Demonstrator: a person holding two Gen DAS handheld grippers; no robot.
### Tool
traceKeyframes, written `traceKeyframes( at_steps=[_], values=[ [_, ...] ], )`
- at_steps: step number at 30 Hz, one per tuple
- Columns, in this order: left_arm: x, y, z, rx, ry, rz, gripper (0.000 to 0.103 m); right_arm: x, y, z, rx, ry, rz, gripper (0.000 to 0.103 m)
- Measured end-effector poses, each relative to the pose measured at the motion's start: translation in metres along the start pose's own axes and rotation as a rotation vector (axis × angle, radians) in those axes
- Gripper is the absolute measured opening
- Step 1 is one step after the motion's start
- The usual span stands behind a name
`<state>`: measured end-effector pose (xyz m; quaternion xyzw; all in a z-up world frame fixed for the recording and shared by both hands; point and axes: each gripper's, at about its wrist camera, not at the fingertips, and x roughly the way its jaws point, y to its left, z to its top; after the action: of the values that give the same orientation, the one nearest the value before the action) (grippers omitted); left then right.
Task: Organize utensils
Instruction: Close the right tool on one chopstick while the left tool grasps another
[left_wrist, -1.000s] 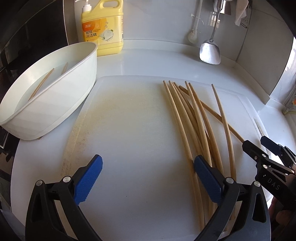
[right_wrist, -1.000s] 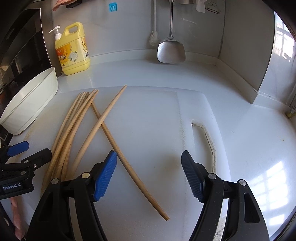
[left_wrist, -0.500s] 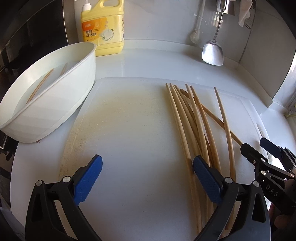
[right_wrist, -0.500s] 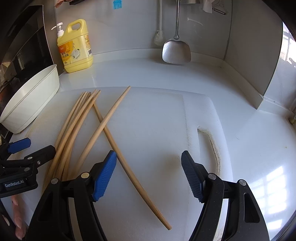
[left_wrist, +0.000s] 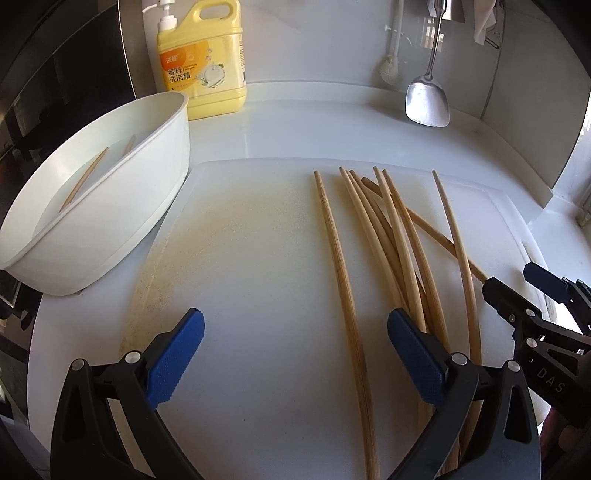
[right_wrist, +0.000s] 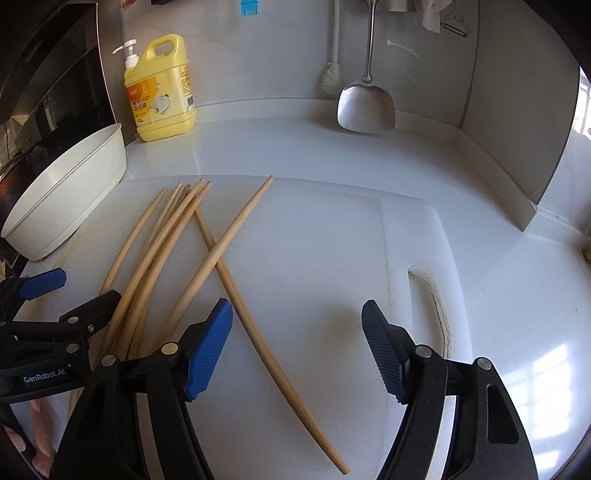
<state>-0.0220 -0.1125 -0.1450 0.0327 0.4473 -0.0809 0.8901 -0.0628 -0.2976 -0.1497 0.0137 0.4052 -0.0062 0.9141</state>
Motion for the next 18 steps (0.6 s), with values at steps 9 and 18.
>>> traceKeyframes(
  at_steps=[9, 18],
  values=[
    [-0.013, -0.011, -0.003, 0.048, -0.038, -0.034, 0.045, -0.004, 0.023, -0.001, -0.123, -0.020, 0.061, 0.012],
    [-0.016, -0.018, 0.001, 0.075, -0.045, -0.037, 0.007, -0.004, 0.016, -0.003, -0.040, -0.053, -0.006, 0.006]
  ],
)
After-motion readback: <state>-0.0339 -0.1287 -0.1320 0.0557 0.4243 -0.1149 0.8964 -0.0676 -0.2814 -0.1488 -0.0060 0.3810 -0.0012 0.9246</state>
